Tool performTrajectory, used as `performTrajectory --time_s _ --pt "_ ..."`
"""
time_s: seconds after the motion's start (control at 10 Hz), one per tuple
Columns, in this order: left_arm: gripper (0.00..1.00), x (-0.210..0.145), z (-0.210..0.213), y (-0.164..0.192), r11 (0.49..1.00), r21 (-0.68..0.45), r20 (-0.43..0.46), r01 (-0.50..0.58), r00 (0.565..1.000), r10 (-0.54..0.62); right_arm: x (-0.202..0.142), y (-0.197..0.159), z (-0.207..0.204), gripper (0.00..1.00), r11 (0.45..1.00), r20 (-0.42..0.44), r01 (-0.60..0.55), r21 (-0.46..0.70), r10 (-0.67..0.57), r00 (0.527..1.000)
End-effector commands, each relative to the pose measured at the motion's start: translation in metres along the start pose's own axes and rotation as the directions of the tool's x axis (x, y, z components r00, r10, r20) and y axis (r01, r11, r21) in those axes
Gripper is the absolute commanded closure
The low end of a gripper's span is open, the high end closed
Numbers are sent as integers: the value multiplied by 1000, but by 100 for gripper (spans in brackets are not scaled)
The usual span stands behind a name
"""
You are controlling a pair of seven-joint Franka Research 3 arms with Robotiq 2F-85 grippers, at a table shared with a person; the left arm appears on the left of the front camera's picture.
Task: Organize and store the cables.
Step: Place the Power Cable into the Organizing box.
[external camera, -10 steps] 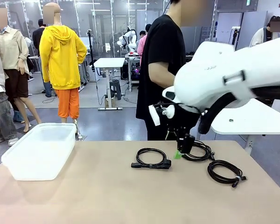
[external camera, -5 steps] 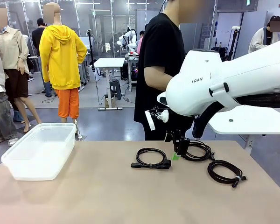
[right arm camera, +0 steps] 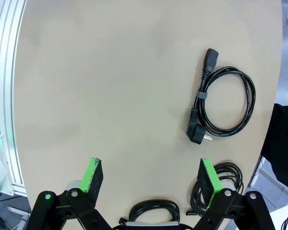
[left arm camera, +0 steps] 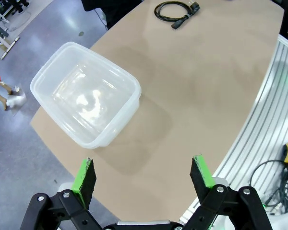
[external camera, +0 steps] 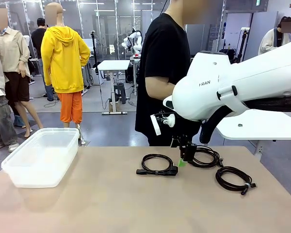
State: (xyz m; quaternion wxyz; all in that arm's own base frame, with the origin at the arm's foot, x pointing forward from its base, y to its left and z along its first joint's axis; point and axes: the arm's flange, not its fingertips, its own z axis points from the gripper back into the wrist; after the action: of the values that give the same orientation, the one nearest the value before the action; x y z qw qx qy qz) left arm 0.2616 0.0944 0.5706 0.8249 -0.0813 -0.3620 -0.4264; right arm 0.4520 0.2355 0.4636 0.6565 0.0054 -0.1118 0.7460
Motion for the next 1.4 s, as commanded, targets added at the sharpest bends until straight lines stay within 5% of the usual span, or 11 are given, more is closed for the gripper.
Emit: performTrajectory --time_s 0.0,0.6,1.3 --pt "0 1 1 0 1000 5 8 0 1000 0 12 -23 -31 0 993 -43 110 -47 -112 993" --pt "0 1 1 0 1000 5 8 0 1000 0 26 -80 -120 0 996 -35 83 26 -82 996" --pt "0 1 1 0 1000 5 8 0 1000 0 36 -94 -178 0 990 -100 114 78 -106 989"
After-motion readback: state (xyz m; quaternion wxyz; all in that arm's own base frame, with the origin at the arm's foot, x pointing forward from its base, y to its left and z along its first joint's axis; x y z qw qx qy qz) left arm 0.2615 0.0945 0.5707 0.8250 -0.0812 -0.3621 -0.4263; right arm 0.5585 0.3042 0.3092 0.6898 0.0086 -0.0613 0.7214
